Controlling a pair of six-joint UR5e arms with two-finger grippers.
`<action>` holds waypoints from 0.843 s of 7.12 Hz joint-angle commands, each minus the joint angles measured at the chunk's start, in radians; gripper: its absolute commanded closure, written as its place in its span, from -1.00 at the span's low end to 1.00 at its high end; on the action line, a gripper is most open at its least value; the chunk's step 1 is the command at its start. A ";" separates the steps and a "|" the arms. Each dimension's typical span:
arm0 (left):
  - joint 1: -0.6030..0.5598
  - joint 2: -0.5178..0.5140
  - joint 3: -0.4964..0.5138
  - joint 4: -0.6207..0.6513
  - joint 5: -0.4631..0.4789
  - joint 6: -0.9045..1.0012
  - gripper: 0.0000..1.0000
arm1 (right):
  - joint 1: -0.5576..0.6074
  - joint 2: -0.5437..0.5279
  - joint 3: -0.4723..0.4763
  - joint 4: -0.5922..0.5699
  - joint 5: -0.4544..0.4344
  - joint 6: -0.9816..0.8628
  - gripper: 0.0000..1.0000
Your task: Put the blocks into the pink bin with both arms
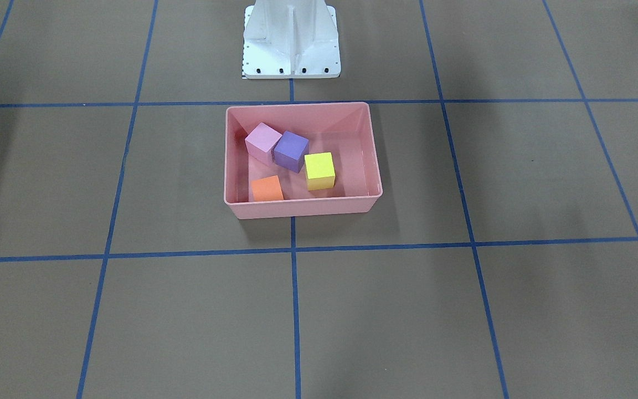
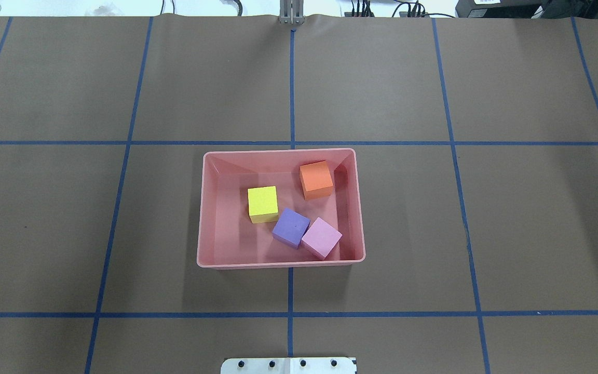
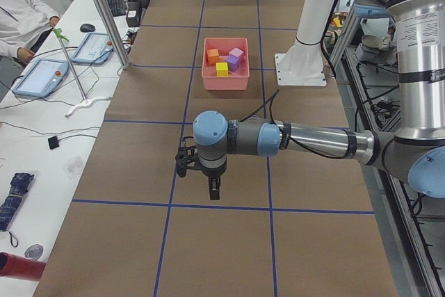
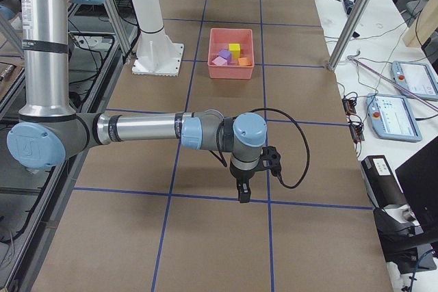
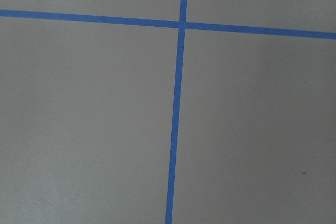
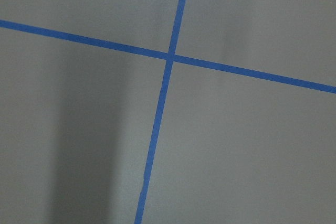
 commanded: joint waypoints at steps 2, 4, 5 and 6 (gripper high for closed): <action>-0.001 0.001 0.001 -0.001 0.003 0.003 -1.00 | 0.002 -0.005 -0.003 -0.001 0.002 0.002 -0.99; -0.001 0.004 0.005 -0.001 0.003 0.003 -1.00 | 0.002 -0.011 -0.007 -0.001 0.002 0.003 -0.99; 0.000 0.004 0.005 0.000 0.004 0.001 -1.00 | 0.002 -0.013 -0.007 -0.001 0.002 0.003 -0.99; 0.000 0.004 0.005 0.000 0.003 0.001 -1.00 | 0.002 -0.013 -0.013 -0.001 0.003 0.003 -0.99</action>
